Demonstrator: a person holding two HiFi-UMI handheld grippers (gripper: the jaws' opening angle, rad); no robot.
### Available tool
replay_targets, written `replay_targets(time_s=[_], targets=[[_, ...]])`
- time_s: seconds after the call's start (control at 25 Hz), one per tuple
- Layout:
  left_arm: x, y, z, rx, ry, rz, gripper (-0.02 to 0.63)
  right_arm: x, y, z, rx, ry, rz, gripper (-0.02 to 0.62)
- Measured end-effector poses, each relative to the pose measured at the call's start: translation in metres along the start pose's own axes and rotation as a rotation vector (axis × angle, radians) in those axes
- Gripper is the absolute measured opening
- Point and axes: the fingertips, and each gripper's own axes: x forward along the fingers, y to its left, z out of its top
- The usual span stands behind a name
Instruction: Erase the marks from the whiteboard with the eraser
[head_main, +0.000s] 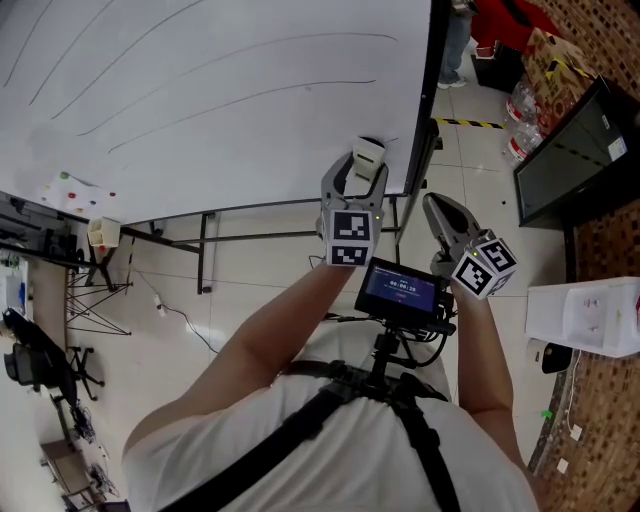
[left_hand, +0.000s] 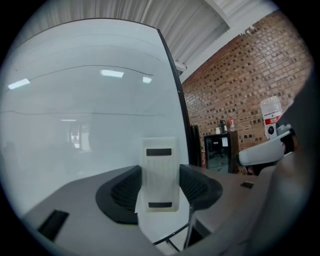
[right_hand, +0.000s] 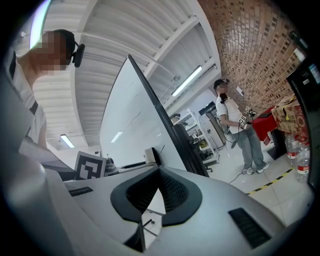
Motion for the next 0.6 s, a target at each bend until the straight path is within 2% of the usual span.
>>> replay_targets(time_s=[0.2,0.28,0.4,0.52,0.6], targets=[[0.005,-0.016,-0.003,-0.015,-0.011,-0.165,0.268,-0.002,0.001,0.000,0.000,-0.002,-0.002,0.020],[0.006,-0.026,0.002,-0.031,-0.026,-0.261,0.268,-0.003,0.002,0.002,0.000,-0.004,-0.002,0.020],[0.012,-0.047,0.015,-0.004,-0.031,-0.381,0.267,-0.008,0.001,0.002,0.005,-0.009,-0.011,0.020],[0.021,-0.067,0.028,-0.012,-0.035,-0.462,0.267,-0.017,-0.002,0.002,0.010,-0.018,-0.033,0.020],[0.025,-0.073,0.031,-0.017,-0.029,-0.469,0.267,-0.025,-0.007,0.004,0.015,-0.025,-0.053,0.020]])
